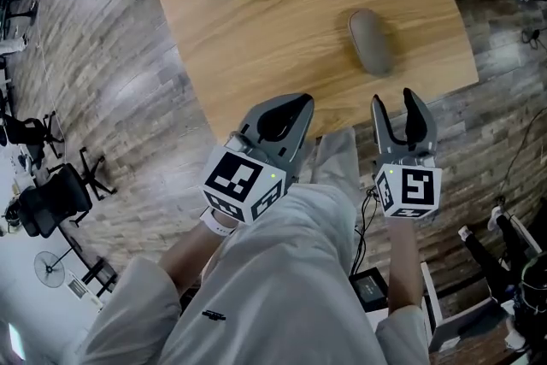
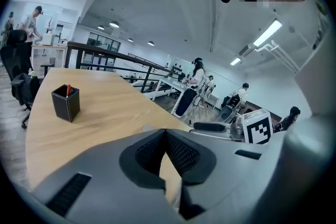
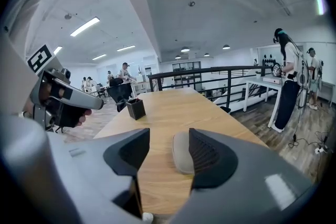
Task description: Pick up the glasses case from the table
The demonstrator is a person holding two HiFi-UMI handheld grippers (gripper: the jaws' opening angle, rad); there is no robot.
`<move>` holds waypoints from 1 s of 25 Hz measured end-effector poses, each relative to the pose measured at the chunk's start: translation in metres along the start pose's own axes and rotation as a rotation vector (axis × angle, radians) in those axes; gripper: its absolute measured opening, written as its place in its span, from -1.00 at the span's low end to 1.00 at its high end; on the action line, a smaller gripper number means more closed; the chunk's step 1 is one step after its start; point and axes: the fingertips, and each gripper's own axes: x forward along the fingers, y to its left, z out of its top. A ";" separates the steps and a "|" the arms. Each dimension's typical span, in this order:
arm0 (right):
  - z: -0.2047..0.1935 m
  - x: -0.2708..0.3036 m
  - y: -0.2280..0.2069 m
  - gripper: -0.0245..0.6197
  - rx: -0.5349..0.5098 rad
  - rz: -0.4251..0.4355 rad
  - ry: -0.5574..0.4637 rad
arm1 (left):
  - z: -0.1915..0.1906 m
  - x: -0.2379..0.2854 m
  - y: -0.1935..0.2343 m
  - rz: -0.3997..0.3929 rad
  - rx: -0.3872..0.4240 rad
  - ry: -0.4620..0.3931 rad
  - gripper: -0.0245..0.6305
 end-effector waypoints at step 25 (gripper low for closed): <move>-0.091 0.081 -0.033 0.06 -0.028 0.048 0.141 | -0.058 0.064 0.036 0.038 -0.032 0.081 -0.91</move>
